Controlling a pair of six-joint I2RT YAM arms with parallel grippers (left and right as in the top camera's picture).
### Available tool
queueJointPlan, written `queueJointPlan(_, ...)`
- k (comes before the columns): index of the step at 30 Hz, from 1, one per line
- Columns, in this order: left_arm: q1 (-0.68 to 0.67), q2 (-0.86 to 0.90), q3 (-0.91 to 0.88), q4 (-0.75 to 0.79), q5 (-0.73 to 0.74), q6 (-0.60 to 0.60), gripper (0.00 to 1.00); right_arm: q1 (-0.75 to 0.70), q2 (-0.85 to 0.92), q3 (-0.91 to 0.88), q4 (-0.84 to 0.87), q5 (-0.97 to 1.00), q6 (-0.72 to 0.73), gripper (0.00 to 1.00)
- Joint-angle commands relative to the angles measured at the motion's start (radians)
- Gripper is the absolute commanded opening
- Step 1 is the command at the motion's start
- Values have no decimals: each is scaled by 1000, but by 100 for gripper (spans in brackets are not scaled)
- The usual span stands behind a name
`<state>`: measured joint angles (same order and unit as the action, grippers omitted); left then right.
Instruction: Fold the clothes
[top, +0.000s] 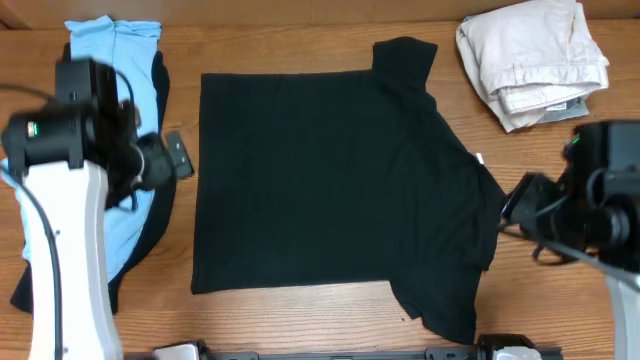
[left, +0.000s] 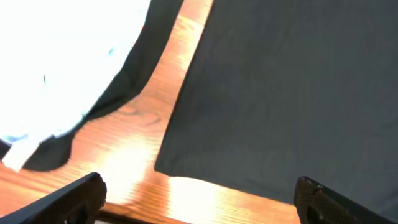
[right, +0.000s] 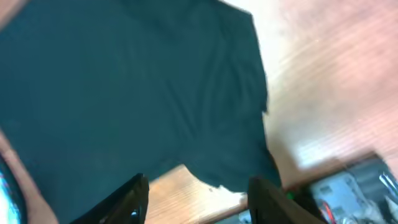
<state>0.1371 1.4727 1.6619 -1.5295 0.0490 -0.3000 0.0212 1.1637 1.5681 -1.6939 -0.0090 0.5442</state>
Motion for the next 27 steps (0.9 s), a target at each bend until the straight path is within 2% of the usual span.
queueJointPlan(1,-7,-146,-219,68,-31,-163,100,85,-29,-27,5,80,151,81)
queueJointPlan(2,-7,-172,-272,93,-30,-182,100,105,-32,-43,7,78,165,94)
queueJointPlan(3,-7,-199,-336,126,-26,-203,100,120,-32,-59,10,78,167,100)
queueJointPlan(6,-7,-253,-525,229,-26,-278,100,144,-23,-136,42,61,167,100)
queueJointPlan(8,-7,-255,-659,317,-26,-368,100,149,-11,-215,93,7,162,100)
queueJointPlan(11,-7,-243,-783,428,-23,-478,95,150,6,-303,148,-39,159,99)
queueJointPlan(14,-7,-229,-865,524,-6,-539,91,151,19,-364,173,-58,159,99)
queueJointPlan(19,-7,-203,-958,637,3,-562,82,156,23,-459,220,-76,164,97)
queueJointPlan(27,-7,-121,-1015,674,45,-572,82,156,24,-520,268,-90,163,95)
